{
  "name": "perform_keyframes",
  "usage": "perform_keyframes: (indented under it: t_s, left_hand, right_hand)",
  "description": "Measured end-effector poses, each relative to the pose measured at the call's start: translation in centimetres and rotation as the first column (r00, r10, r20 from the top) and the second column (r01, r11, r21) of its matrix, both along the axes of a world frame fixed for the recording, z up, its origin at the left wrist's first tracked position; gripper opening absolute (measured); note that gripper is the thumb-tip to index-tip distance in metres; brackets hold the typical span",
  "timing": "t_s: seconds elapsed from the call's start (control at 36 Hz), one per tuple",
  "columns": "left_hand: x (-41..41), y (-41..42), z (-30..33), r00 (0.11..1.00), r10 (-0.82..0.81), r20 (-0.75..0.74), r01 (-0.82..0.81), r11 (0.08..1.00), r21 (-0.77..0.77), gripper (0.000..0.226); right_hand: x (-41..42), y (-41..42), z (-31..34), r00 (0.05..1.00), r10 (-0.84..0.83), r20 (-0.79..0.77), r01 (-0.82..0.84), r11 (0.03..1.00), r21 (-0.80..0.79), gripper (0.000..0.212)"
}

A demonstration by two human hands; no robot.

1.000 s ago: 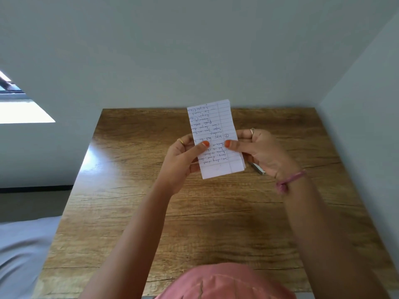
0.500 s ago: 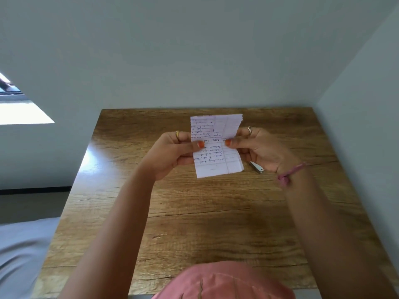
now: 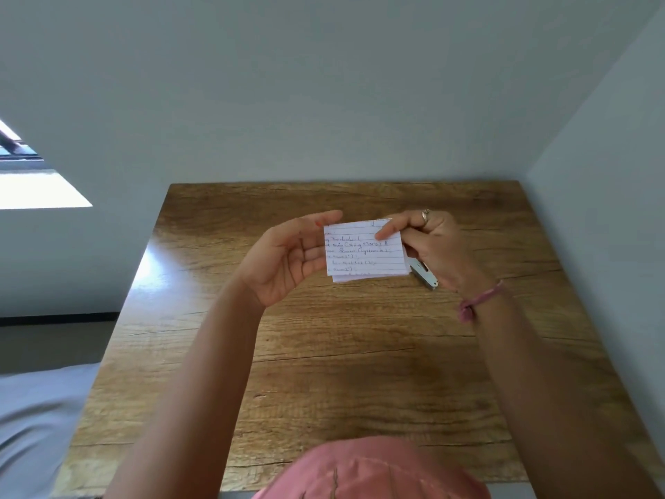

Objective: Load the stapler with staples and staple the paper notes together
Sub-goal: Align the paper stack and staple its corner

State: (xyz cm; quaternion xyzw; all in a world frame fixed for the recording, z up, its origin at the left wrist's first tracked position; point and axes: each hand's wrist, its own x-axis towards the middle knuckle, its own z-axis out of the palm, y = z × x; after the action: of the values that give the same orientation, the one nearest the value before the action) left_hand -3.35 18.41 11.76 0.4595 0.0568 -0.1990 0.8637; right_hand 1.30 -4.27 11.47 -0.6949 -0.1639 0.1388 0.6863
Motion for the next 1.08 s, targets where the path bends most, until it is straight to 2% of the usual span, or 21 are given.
perform_keyframes:
  t_s: [0.08,0.17,0.25,0.42,0.58,0.64,0.69,0.78,0.89,1.08]
  left_hand:
    - [-0.3,-0.7,-0.1,0.999,0.031,-0.030,-0.031,0.999,-0.028,0.036]
    - [-0.5,-1.3,-0.2,0.994,0.027,-0.108,-0.022,0.999,0.043,0.041]
    - [-0.6,-1.3,-0.6,0.982,0.114,-0.152,-0.099,0.990,0.101,0.039]
    - [-0.6,-1.6,-1.0,0.962,0.249,-0.108,-0.222,0.952,0.213,0.036]
    - [-0.8,-1.8,-0.5,0.970,0.245,-0.011,-0.232,0.931,0.281,0.027]
    - [-0.8,-2.0,-0.4,0.974,0.224,0.016,-0.218,0.926,0.309,0.023]
    - [-0.7,-2.2,-0.3,0.977,0.211,0.037,-0.211,0.916,0.341,0.021]
    - [-0.6,-2.6,-0.1,0.981,0.186,0.057,-0.193,0.906,0.377,0.018]
    - [-0.6,-2.8,0.0,0.983,0.161,0.087,-0.183,0.883,0.432,0.019]
    - [-0.6,-2.8,-0.1,0.981,0.161,0.105,-0.192,0.850,0.491,0.022]
  right_hand:
    - [0.0,0.0,0.0,1.000,-0.015,0.012,0.014,1.000,0.015,0.051]
    - [0.1,0.0,-0.2,0.999,-0.028,0.026,0.027,1.000,0.006,0.051]
    - [0.1,-0.1,-0.4,0.999,-0.026,0.037,0.027,0.999,-0.021,0.049]
    - [0.3,0.1,-1.0,1.000,-0.004,-0.005,0.004,1.000,-0.017,0.048]
    - [0.8,-0.7,-0.8,0.984,0.111,-0.137,-0.106,0.994,0.039,0.041]
    - [1.2,-0.8,-0.4,0.977,0.151,-0.150,-0.155,0.988,-0.012,0.034]
    - [1.4,-0.6,0.3,0.977,0.162,-0.137,-0.182,0.973,-0.145,0.025]
    - [1.7,0.3,0.8,0.983,0.170,-0.070,-0.184,0.917,-0.355,0.036]
    - [1.8,1.7,1.1,0.978,0.203,-0.046,-0.204,0.893,-0.401,0.022]
    - [1.8,2.2,0.9,0.986,0.133,-0.099,-0.159,0.930,-0.331,0.020]
